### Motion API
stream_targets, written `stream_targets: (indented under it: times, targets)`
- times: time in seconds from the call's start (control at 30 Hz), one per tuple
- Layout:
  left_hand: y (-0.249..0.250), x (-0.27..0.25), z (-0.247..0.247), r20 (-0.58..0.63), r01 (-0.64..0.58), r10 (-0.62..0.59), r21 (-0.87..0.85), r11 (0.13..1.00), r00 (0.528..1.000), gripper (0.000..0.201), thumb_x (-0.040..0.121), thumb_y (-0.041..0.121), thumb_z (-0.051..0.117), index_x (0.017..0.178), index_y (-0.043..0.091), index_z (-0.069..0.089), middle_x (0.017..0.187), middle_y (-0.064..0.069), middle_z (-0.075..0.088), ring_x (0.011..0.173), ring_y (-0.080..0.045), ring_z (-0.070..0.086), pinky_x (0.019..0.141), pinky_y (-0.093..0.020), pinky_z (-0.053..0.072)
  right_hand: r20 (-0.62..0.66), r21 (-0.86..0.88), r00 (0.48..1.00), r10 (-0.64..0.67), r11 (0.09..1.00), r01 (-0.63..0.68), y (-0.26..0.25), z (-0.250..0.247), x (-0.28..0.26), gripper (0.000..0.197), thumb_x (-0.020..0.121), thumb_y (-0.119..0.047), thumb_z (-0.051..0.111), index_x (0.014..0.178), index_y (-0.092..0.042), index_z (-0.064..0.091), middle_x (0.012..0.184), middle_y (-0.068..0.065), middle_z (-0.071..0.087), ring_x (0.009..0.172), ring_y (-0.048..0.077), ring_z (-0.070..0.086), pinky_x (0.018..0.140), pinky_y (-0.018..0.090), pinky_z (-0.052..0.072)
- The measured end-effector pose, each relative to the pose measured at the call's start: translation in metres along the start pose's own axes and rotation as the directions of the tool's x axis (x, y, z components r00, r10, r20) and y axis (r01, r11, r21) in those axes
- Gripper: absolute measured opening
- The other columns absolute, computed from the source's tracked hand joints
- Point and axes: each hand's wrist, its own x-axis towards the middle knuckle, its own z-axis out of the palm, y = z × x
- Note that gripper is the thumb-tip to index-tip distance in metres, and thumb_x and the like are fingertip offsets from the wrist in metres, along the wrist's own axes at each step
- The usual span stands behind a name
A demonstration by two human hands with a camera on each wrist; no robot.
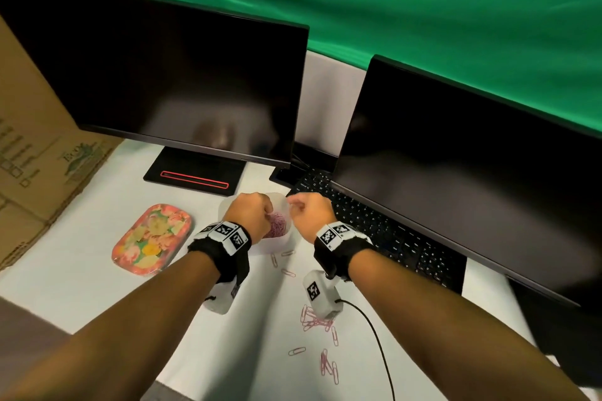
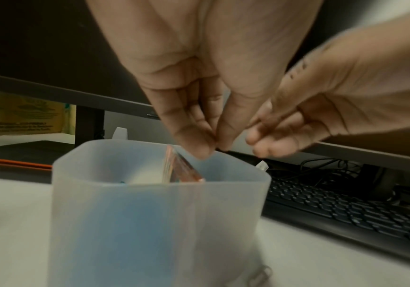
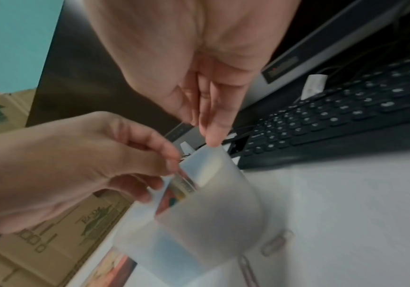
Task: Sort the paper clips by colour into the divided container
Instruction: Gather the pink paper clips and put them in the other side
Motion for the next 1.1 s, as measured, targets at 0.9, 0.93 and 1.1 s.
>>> stream_targets:
  times: [0.9,0.93,1.1]
  targets:
    - [-0.001,-0.117,0.101,0.585,-0.481,0.418,-0.053,0.875,0.695,0.073,0.083,0.013,0.046,0.143,0.047,0.023,0.139,-0.001,0.048,0.126,-0.026,0.048,0.105,-0.034,0.041,0.252,-0.331,0.966,-0.062,0.932,0.146,0.168,-0.012,-0.152,0.059,0.091,-0.005,0.041,0.146,-0.027,0.034,0.148,-0.008,0.037,0.136,0.012,0.036,0.112,0.019,0.028]
    - [-0.001,-0.117,0.103,0.585,-0.471,0.408,-0.05,0.881,0.701,0.074,0.083,0.014,0.047,0.143,0.048,0.022,0.137,0.0,0.049,0.125,-0.025,0.048,0.105,-0.033,0.041,0.222,-0.367,0.975,-0.034,0.923,0.116,0.175,-0.014,-0.155,0.06,0.091,-0.005,0.041,0.147,-0.026,0.031,0.15,-0.008,0.033,0.137,0.012,0.033,0.113,0.019,0.027]
    - [-0.004,-0.121,0.109,0.579,-0.407,0.306,0.05,0.912,0.756,0.086,0.078,0.031,0.069,0.148,0.026,0.019,0.147,-0.001,0.029,0.131,-0.022,0.042,0.106,-0.03,0.038,0.322,-0.483,0.946,-0.03,0.855,0.191,0.183,0.01,-0.172,0.066,0.095,-0.008,0.039,0.153,-0.017,0.009,0.158,-0.009,-0.004,0.149,0.013,0.004,0.119,0.022,0.006]
